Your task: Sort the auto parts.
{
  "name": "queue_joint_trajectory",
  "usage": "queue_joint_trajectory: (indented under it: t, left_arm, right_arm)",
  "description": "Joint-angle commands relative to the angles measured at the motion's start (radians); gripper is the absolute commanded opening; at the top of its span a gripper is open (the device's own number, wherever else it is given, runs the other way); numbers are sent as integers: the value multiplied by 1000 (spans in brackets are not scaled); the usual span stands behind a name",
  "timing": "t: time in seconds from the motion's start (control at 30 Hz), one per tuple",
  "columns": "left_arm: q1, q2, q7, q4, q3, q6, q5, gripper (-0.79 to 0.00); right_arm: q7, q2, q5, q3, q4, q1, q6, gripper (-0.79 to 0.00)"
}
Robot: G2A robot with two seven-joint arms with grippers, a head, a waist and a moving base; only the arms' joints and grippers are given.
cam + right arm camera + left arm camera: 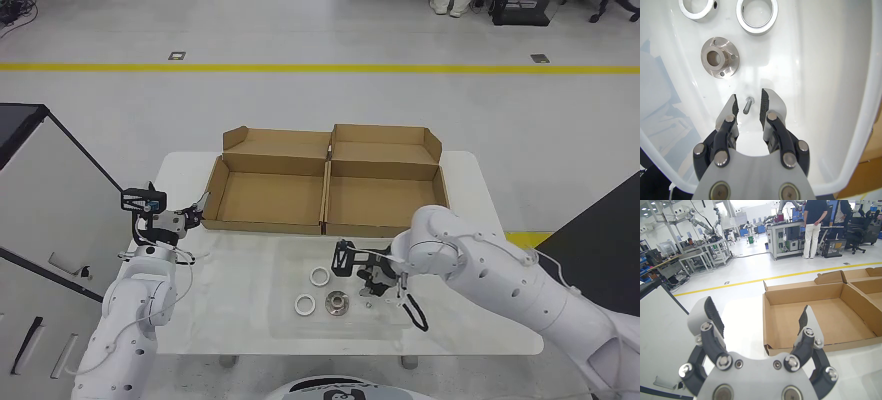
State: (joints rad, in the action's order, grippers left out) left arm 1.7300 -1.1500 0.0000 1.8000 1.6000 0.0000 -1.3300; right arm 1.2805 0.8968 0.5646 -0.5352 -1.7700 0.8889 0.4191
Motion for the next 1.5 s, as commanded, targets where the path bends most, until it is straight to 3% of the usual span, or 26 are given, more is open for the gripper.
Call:
queue_joint_trajectory:
  t: [0.0,0.37,0.43,0.57,1.07,1.47]
  left_arm:
    - [0,0,0,0,0,0,0,0]
    - [0,0,0,0,0,0,0,0]
    - [0,0,0,0,0,0,0,0]
    - [0,0,0,0,0,0,0,0]
    - [0,0,0,0,0,0,0,0]
    - [0,0,0,0,0,0,0,0]
  right_arm:
    - [2,-3,-2,-5,-5,5,2,-514]
    - [1,-11,18,-19,-5,30,9,-533]
    - [0,-10,21,-19,-3,31,10,-579]
    - [2,-8,25,-18,1,31,10,-782]
    - [-8,-8,22,-39,-15,31,13,-785]
    - [-16,-33,-45,-124,-69,52,12,-785]
